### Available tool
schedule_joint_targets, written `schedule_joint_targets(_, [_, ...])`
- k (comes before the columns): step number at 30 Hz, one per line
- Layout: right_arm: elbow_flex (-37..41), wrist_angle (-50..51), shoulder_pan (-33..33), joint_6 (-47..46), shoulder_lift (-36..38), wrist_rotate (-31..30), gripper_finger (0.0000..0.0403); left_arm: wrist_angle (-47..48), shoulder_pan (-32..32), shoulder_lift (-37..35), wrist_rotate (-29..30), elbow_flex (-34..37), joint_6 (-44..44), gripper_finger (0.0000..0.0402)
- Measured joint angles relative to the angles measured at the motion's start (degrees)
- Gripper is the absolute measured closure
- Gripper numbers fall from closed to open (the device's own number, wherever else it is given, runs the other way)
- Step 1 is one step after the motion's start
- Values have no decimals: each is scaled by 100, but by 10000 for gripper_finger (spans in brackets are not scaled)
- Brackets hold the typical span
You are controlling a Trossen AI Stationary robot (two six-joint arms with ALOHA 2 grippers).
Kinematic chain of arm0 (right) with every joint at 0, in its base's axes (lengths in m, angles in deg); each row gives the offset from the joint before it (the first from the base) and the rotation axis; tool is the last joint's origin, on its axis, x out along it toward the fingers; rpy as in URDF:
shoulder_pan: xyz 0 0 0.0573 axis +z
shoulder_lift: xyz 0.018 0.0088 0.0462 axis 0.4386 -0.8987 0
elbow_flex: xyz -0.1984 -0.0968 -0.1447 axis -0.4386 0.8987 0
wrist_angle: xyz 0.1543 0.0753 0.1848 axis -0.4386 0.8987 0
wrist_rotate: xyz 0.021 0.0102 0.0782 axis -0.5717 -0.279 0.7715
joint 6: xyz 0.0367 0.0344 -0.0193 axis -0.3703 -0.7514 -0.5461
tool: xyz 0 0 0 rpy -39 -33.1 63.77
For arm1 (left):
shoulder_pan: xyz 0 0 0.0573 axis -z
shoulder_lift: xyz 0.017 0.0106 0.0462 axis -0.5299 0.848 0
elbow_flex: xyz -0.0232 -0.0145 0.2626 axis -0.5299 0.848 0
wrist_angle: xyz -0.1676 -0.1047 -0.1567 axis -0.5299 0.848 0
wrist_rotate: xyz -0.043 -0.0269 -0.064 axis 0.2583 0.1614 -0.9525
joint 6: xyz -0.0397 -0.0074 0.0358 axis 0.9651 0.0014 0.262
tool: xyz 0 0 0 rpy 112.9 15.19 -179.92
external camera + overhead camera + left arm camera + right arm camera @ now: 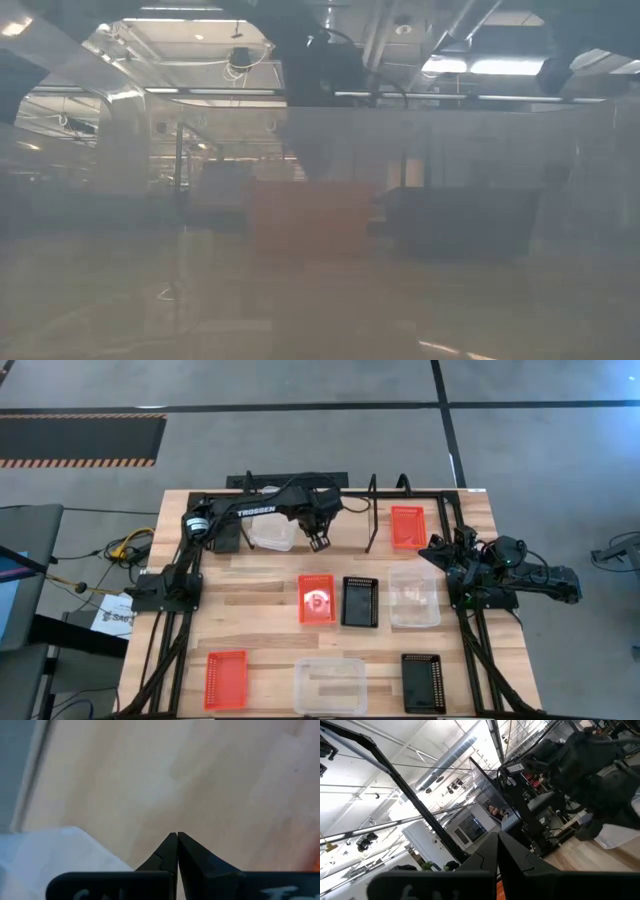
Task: Stack baskets on shelf by color
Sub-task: Put the top left transparent bin on the shelf
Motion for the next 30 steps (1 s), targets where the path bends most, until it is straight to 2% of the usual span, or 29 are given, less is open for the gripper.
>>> schedule_joint_targets(3, [0,0,0,2,1,0,370,-170,-59,-17,386,0,-19,401])
schedule_joint_targets(10, [0,0,0,0,1,0,370,-207,-293,-31,514,-7,-186,402])
schedule_joint_targets(14, [0,0,0,0,1,0,370,-194,-385,-28,927,-7,-208,401])
schedule_joint_targets(19, [0,-1,0,-2,0,0,370,4,-498,-23,1084,-7,-254,401])
schedule_joint_targets(24, [0,0,0,-2,1,0,370,169,-579,-22,1491,-7,-282,401])
schedule_joint_targets(30, [0,0,0,-2,0,0,370,128,-639,-20,1505,-7,-340,401])
